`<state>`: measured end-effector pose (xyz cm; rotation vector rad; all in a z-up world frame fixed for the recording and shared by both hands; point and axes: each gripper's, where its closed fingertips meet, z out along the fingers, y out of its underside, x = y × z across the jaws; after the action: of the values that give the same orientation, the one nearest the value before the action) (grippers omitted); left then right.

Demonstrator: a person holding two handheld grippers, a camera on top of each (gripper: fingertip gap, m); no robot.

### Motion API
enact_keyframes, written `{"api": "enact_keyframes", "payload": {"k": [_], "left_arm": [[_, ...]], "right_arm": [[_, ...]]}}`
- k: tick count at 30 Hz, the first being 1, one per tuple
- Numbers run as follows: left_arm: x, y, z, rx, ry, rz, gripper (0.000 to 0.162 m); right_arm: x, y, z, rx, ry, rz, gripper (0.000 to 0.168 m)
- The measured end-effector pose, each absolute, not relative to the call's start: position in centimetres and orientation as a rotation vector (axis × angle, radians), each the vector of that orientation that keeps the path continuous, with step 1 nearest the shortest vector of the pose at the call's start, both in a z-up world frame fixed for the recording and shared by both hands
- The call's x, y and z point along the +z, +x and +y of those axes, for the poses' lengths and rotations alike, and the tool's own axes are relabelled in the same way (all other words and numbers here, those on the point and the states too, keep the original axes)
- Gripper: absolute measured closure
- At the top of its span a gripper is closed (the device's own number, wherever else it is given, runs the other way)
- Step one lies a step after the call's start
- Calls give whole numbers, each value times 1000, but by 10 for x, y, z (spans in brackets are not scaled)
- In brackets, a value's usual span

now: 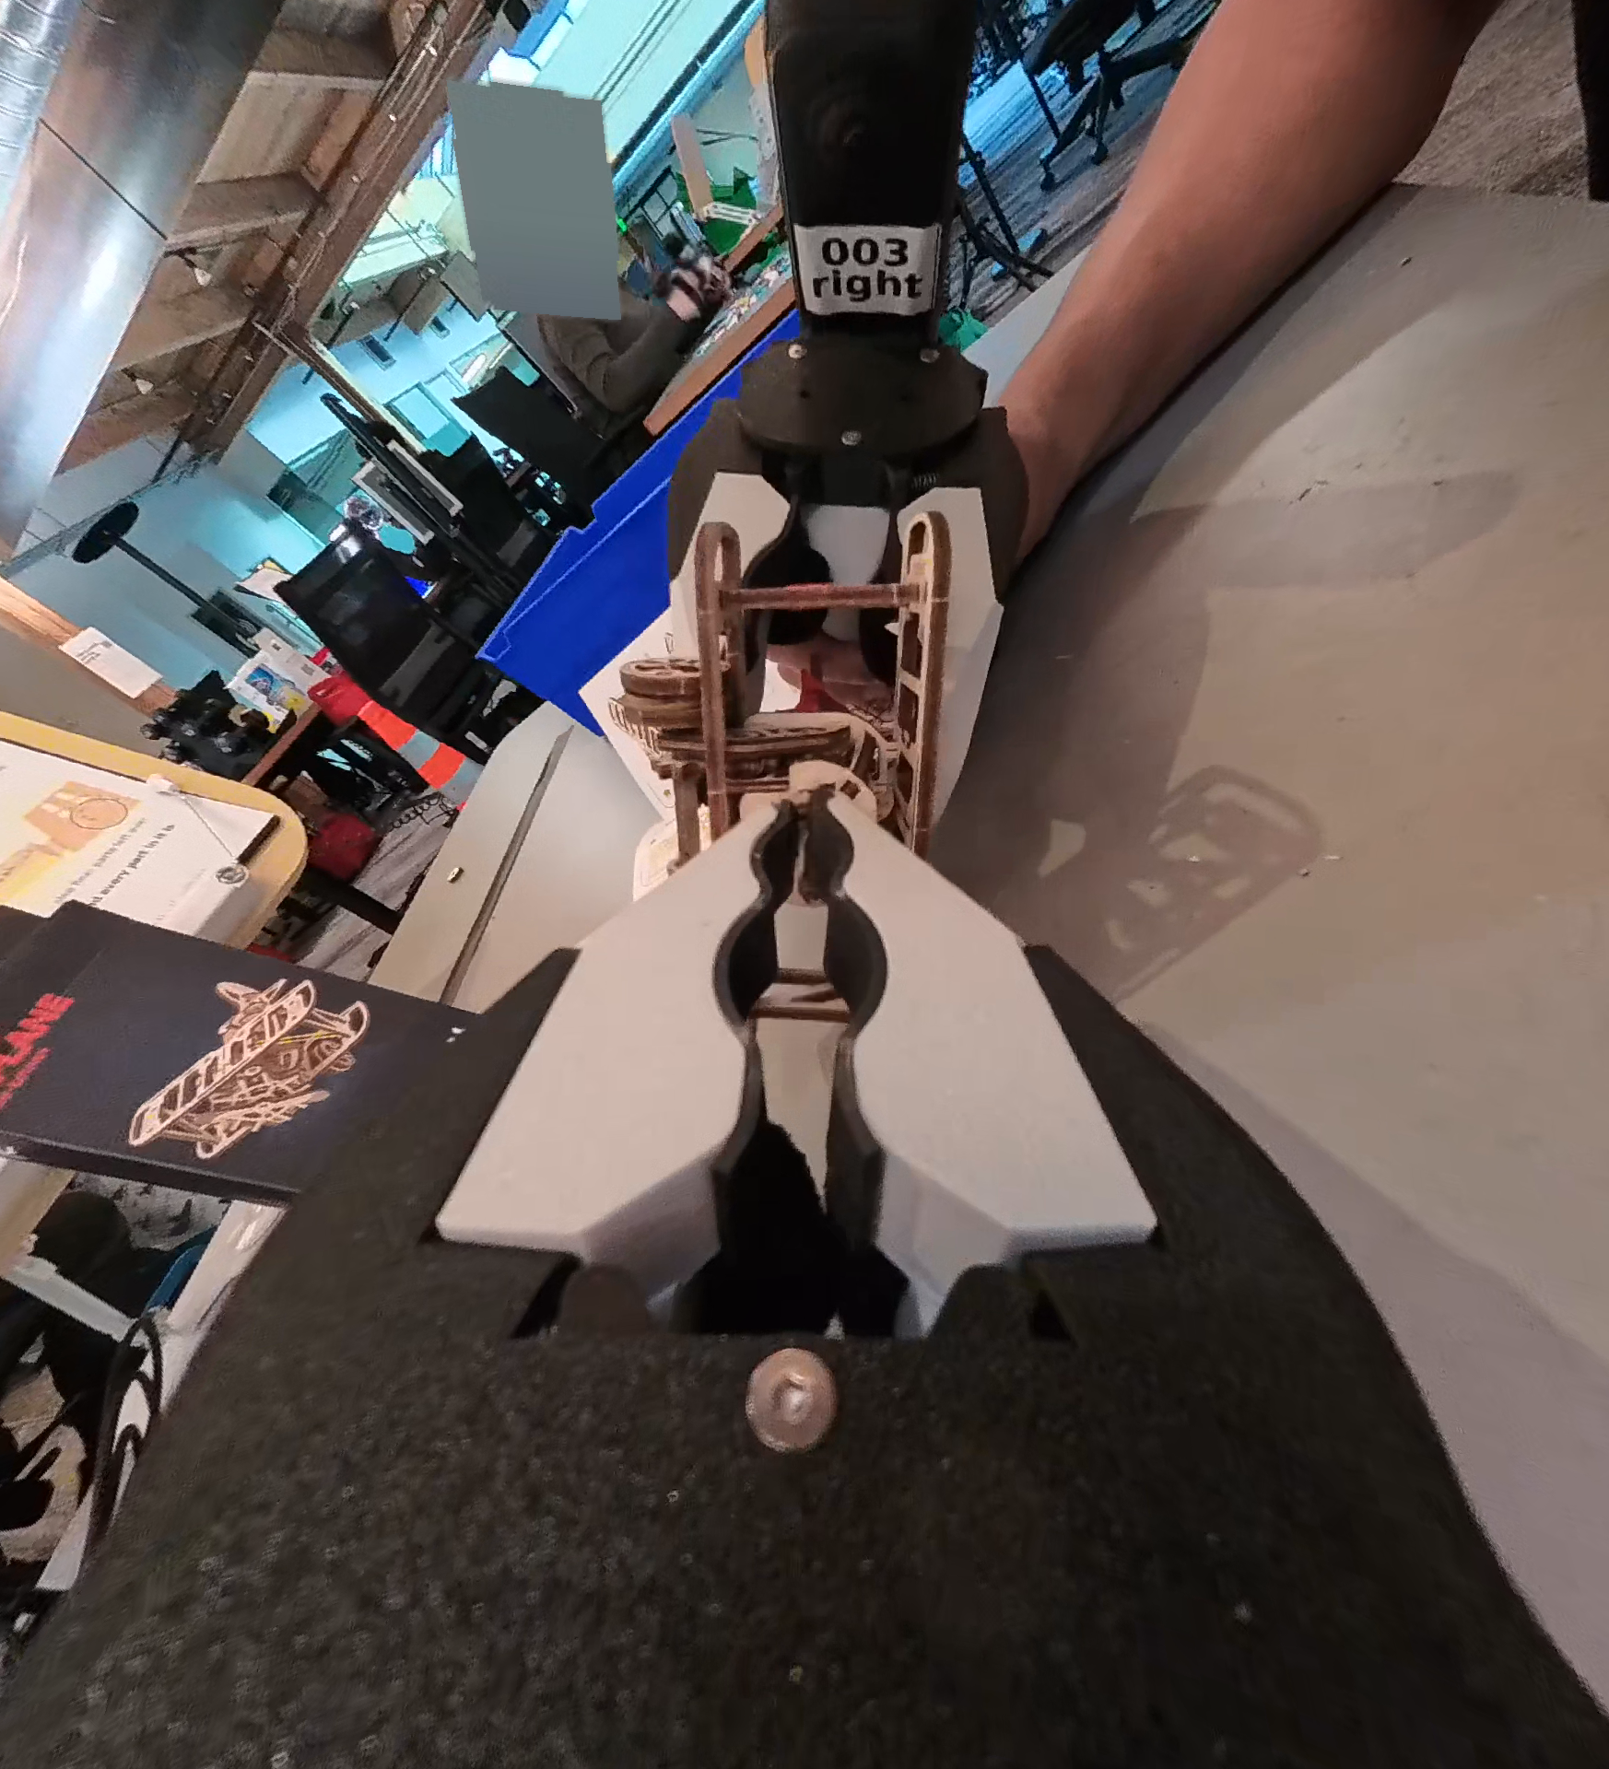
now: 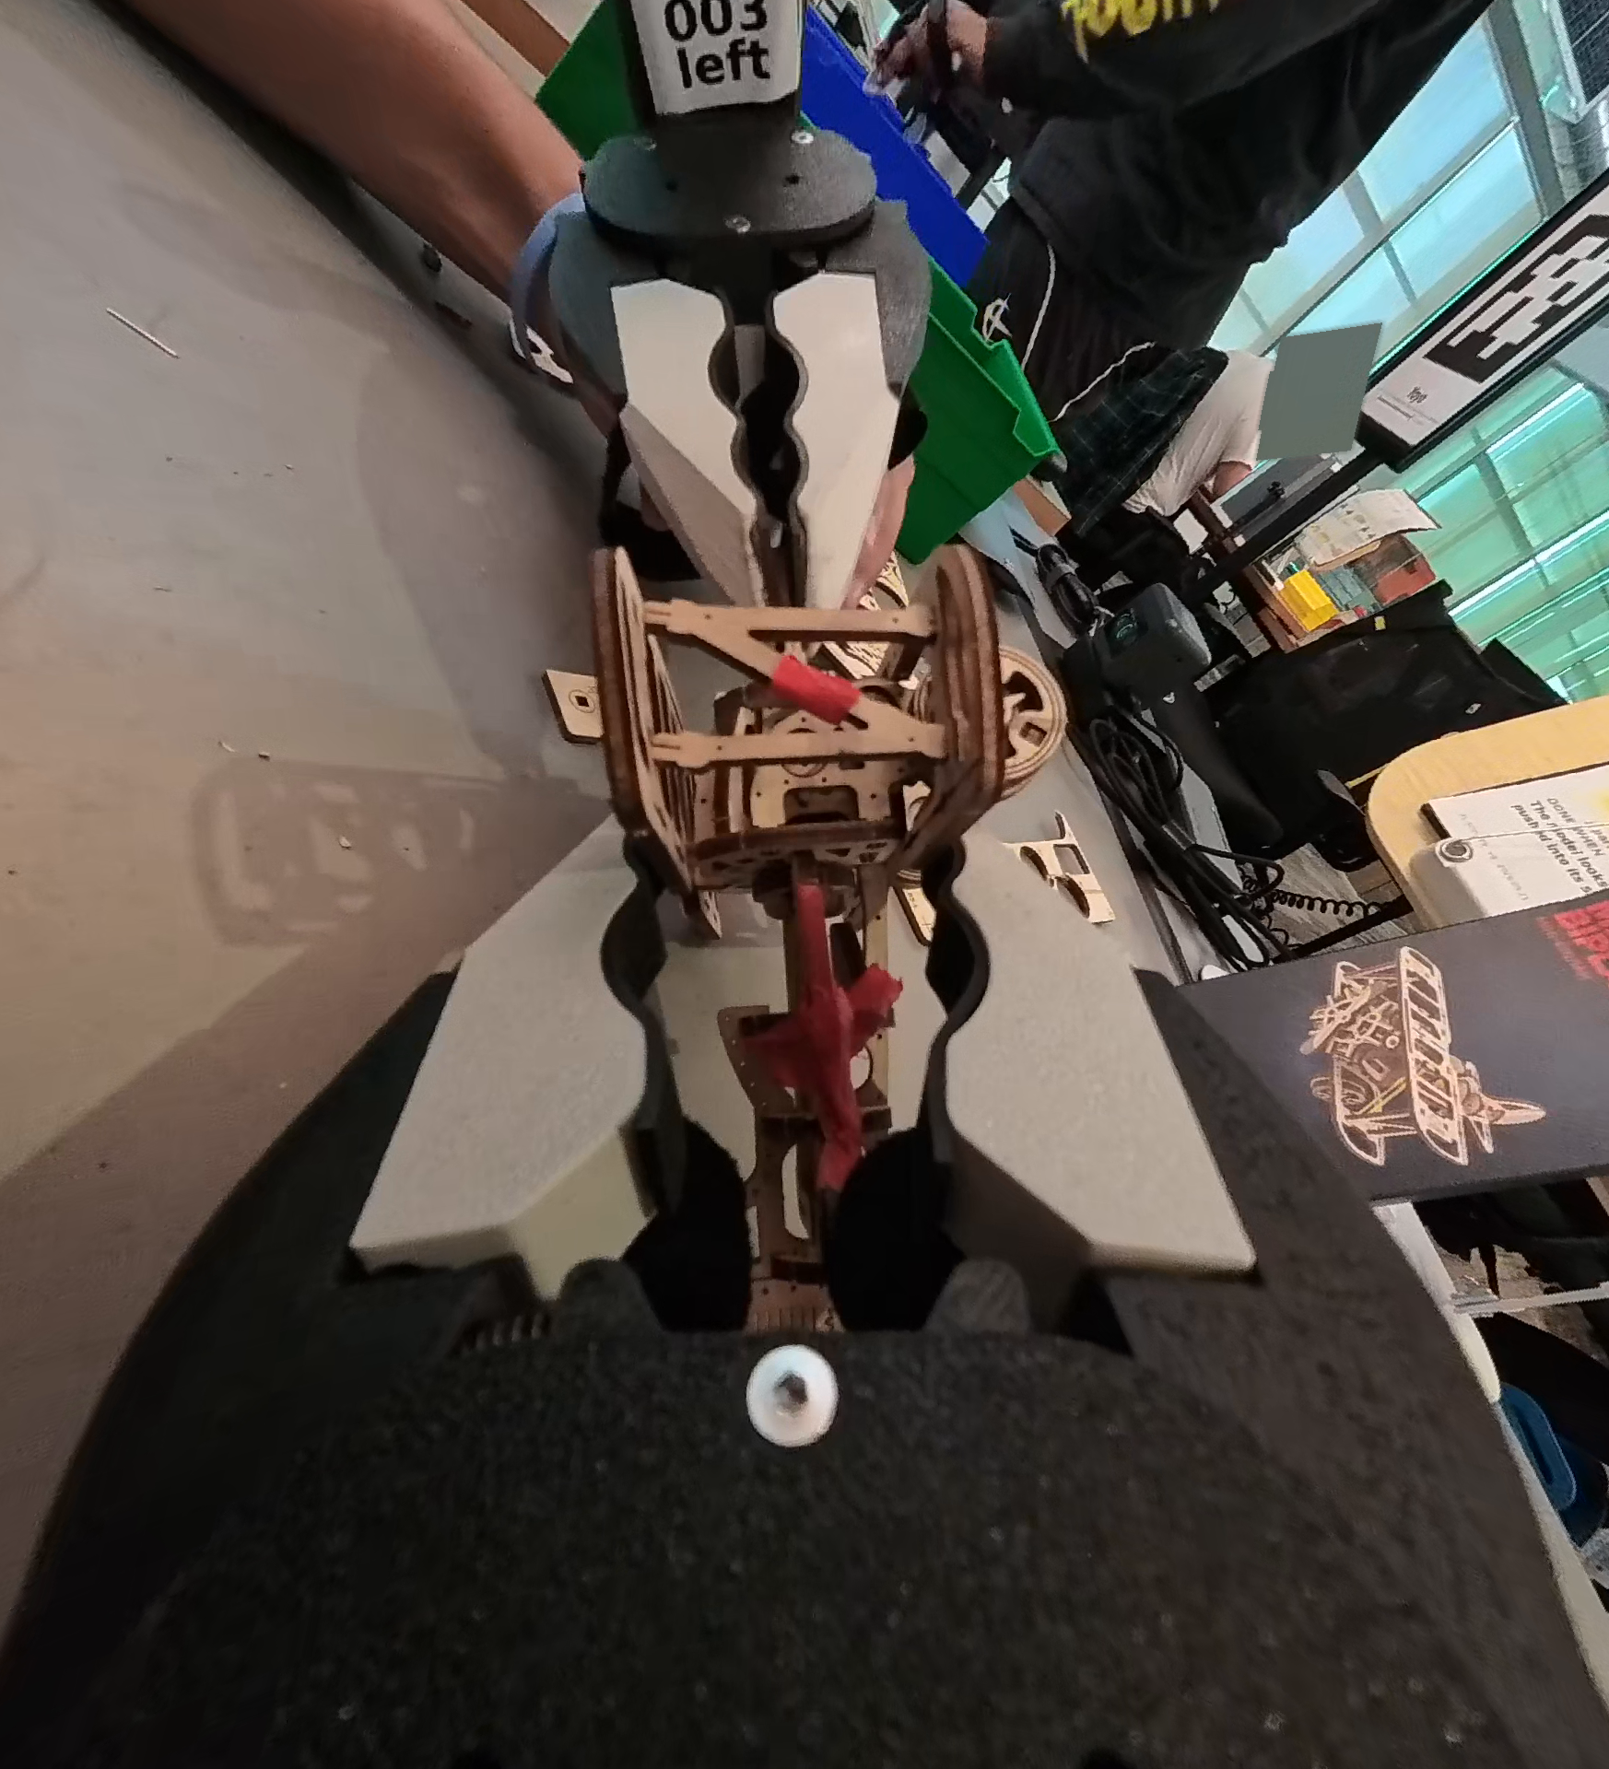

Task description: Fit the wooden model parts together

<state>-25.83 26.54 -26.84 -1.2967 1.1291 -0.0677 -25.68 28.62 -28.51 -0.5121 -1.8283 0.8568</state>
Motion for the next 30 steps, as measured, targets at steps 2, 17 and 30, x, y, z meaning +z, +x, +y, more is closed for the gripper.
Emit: {"api": "enact_keyframes", "payload": {"k": [2, 17, 30], "left_arm": [[-269, -258, 265, -67, -1298, 1129, 162], [-267, -256, 265, -81, -1289, 1119, 162], [-271, -259, 267, -33, -1306, 1154, 162]], "right_arm": [[-285, -257, 286, 856, -512, -1828, 115], [-285, -257, 286, 861, -517, -1827, 115], [-285, -256, 287, 858, -515, -1826, 115]]}}
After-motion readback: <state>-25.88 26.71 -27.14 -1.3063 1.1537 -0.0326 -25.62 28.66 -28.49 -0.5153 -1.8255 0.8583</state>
